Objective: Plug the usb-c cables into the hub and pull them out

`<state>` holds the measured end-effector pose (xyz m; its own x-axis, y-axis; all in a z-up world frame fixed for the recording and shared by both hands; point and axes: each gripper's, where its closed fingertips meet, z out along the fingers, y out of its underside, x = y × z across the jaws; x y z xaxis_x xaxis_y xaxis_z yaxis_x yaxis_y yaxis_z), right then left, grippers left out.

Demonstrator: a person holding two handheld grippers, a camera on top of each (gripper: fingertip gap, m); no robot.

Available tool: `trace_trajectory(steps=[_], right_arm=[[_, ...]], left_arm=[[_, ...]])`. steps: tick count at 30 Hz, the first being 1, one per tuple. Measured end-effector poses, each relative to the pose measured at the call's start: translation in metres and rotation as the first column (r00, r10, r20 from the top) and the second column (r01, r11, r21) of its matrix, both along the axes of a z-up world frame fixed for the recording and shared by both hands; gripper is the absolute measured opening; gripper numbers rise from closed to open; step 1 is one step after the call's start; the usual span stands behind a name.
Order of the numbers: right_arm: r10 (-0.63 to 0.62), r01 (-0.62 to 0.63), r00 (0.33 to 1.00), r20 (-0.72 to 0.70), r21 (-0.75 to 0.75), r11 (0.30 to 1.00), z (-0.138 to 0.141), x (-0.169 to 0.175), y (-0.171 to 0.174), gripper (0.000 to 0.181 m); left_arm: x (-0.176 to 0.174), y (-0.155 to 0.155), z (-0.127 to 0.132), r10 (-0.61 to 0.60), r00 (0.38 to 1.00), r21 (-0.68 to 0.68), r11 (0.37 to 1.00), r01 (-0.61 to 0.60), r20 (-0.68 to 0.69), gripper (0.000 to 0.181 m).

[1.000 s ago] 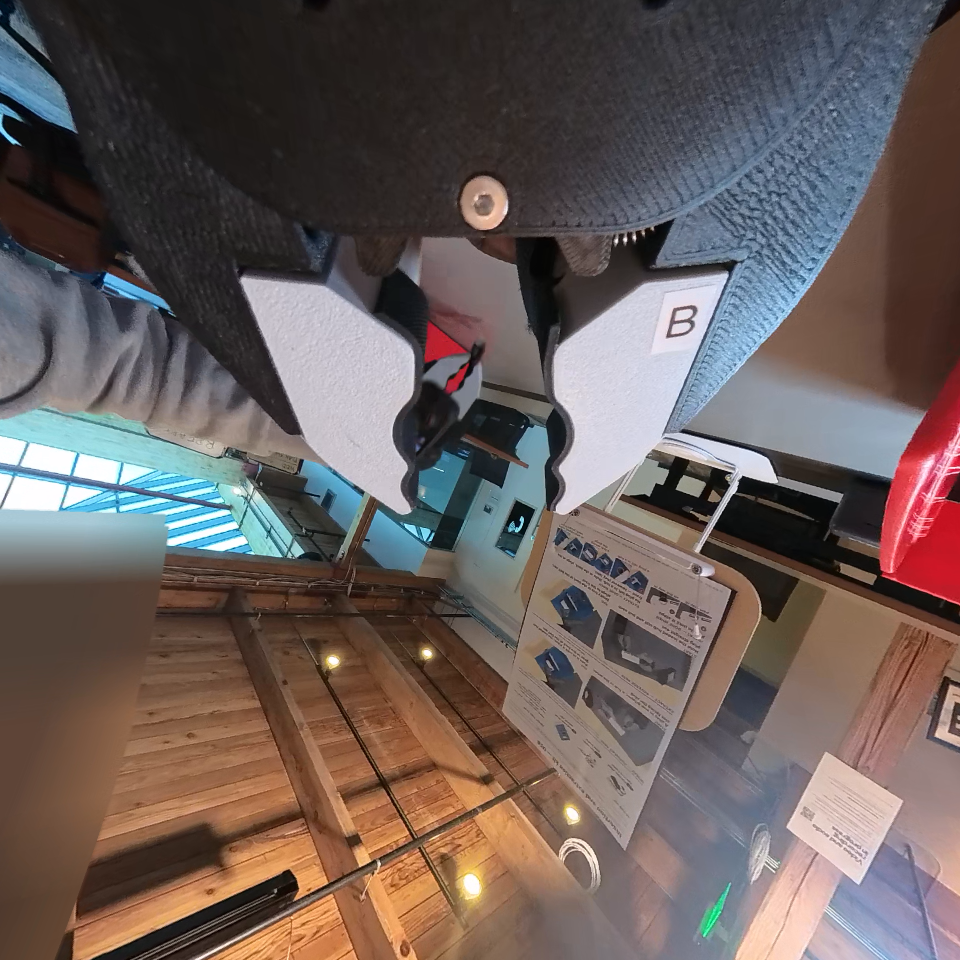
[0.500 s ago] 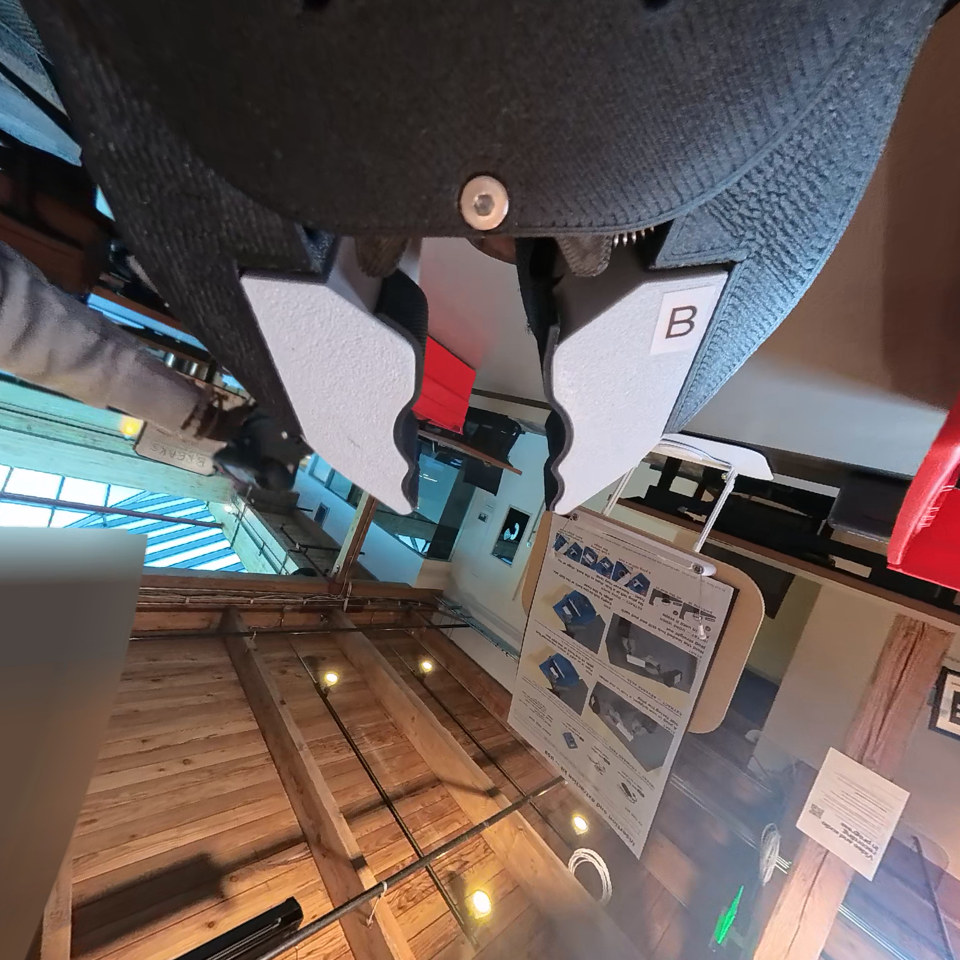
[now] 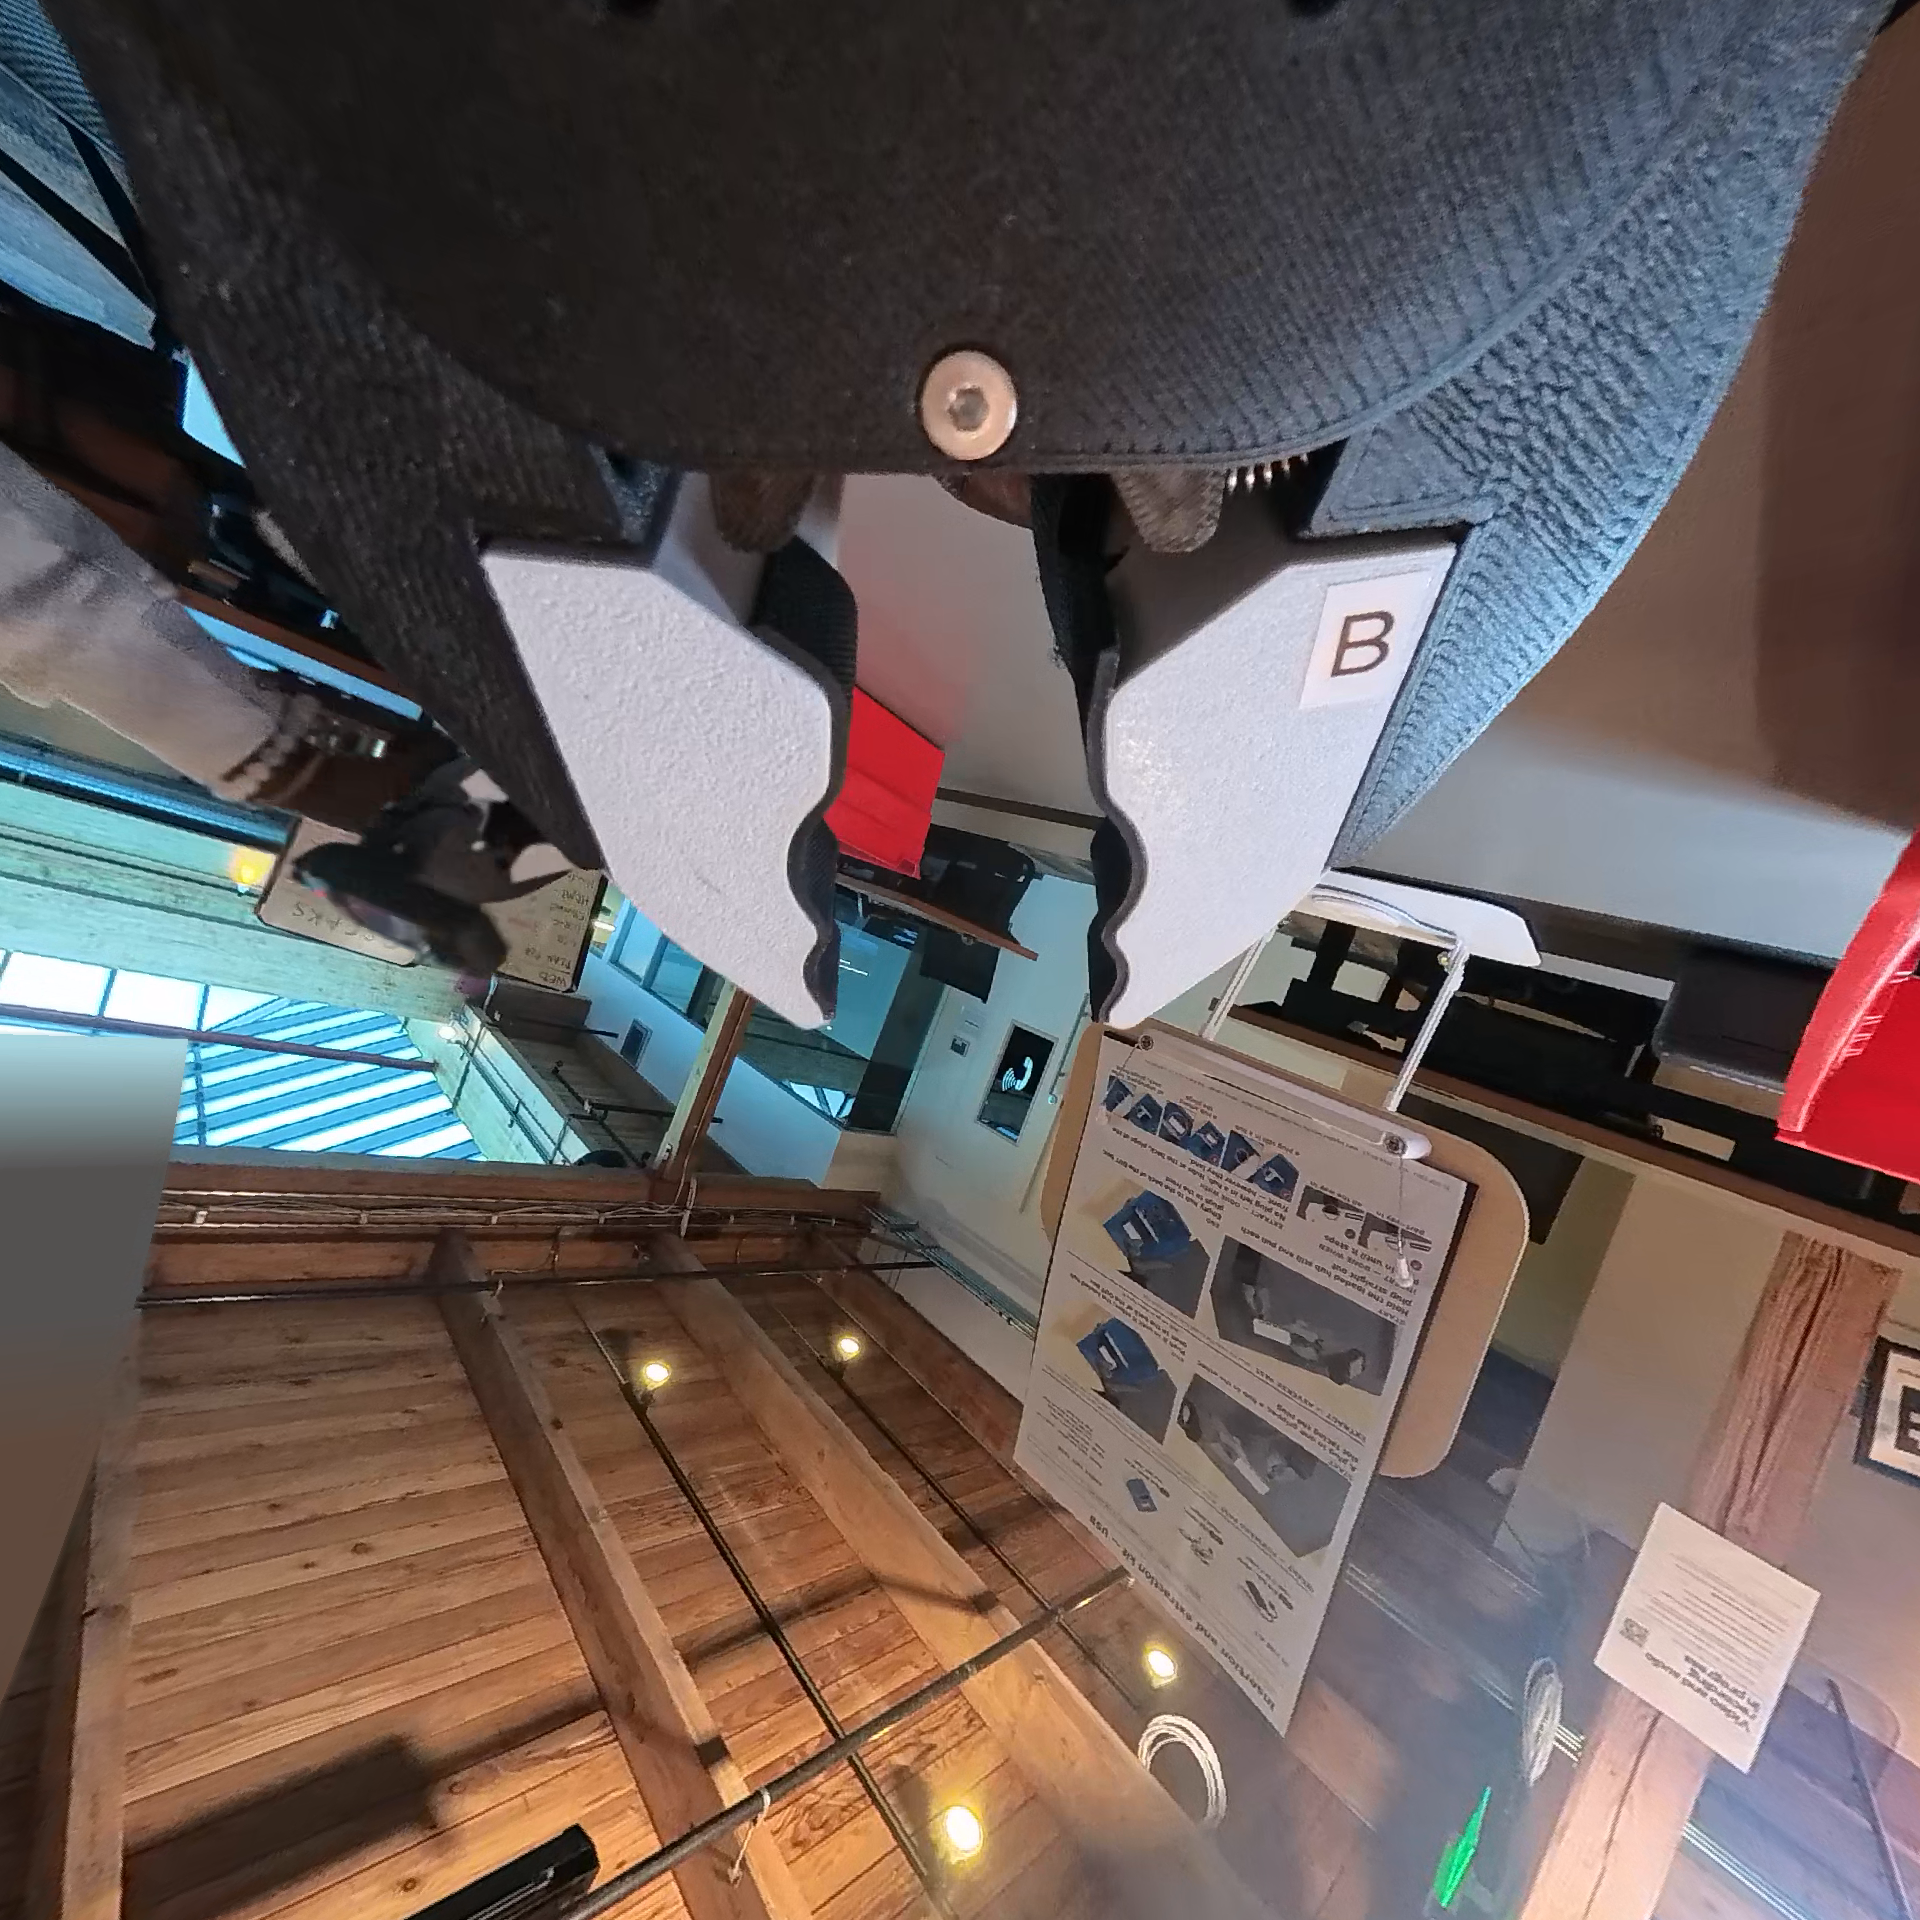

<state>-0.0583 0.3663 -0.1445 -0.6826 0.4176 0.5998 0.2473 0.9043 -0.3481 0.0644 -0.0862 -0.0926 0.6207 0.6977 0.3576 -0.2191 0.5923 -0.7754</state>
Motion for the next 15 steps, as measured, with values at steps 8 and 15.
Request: trace_trajectory(steps=[8, 15], right_arm=[[-0.006, 0.009, 0.994, 0.112, -0.027, 1.000, -0.056, 0.070, -0.033, 0.065], [-0.002, -0.023, 0.997, 0.077, 0.317, 0.948, -0.098, 0.038, 0.004, 0.033]], left_arm=[[0.000, 0.000, 0.000, 0.001, 1.000, -0.003, 1.000, -0.001, 0.001, 0.046], [-0.002, 0.001, -0.001, 0.002, 1.000, -0.013, 1.000, -0.002, 0.007, 0.046]])
